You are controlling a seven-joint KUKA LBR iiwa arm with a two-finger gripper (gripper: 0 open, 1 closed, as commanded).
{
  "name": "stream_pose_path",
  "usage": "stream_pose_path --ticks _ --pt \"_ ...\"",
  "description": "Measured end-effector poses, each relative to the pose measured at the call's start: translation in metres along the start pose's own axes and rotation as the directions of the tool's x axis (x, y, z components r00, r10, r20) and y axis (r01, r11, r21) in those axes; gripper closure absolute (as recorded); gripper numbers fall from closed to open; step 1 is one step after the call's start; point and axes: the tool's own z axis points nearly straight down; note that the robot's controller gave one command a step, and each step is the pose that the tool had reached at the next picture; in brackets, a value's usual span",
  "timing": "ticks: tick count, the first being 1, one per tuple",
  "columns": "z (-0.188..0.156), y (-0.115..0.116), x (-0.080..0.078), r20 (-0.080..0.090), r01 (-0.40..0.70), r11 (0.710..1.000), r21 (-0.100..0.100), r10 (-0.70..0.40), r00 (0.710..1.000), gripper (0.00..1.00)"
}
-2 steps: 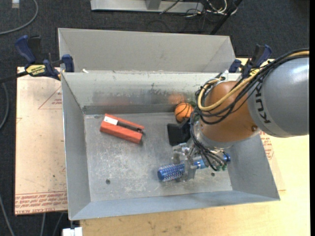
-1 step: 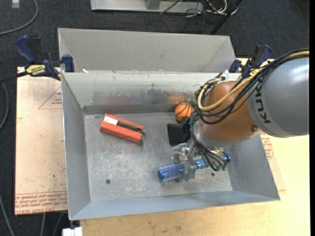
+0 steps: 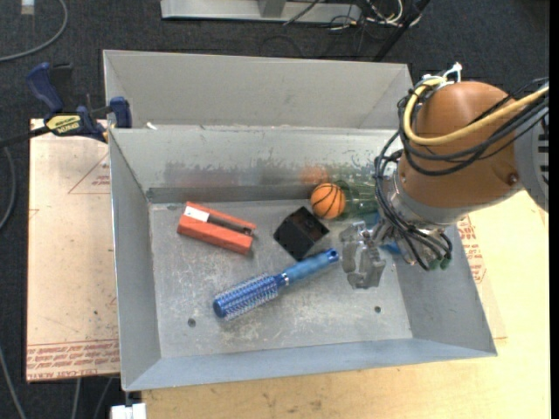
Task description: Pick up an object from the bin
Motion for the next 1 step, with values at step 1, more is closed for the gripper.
stream_pose_path --ticks 1 --pt "0.0004 0.0 0.0003 -0.001 0.0 1.0 0.0 0.0 1.0 0.0"
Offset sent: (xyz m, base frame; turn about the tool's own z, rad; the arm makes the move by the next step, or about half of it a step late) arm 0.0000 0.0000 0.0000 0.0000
